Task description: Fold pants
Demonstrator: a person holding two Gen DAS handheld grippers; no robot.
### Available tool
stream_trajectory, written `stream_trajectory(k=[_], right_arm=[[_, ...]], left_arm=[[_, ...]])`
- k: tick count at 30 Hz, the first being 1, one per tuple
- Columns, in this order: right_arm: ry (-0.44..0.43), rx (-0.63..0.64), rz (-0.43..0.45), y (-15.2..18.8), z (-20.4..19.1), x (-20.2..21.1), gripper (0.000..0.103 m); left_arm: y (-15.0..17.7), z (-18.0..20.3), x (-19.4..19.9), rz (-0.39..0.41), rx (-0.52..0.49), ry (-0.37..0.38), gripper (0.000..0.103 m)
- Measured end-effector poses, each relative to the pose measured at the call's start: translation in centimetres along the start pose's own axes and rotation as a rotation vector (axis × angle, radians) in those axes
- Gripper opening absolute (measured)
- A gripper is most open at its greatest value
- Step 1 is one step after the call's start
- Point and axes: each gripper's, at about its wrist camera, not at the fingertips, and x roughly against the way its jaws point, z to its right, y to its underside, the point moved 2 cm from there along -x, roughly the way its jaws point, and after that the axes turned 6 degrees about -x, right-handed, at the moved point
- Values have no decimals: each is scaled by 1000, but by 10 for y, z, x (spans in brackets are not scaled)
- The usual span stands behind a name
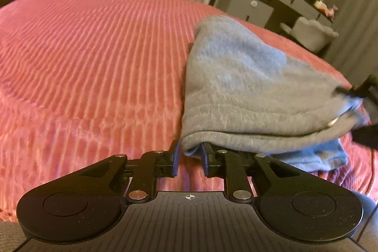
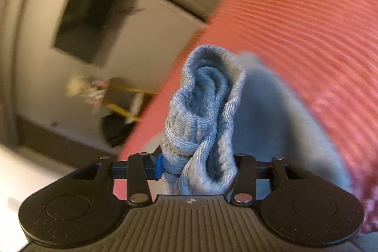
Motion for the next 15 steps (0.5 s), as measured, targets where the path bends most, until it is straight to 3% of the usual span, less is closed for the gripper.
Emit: stream_trajectory(k=[2, 5, 7, 11, 13, 15], right_arm=[[51, -91, -30, 0, 27, -10, 63], [-20, -182, -51, 3, 45, -13, 66], [-59, -187, -63, 6, 49, -10, 71], [-48, -142, -99, 9, 53, -17, 76], [-59, -144, -98, 9, 47, -20, 76], [-55, -126, -82, 11, 49, -22, 68]], left_arm=[[-1, 0, -2, -9, -10, 5, 26], [-3, -1, -6, -18, -9, 14, 30], [-3, 2, -7, -25, -16, 12, 31], [0, 9, -8, -21, -42, 21, 38], [1, 12, -6, -9, -51, 34, 39], [2, 15, -5, -3, -61, 42, 40]])
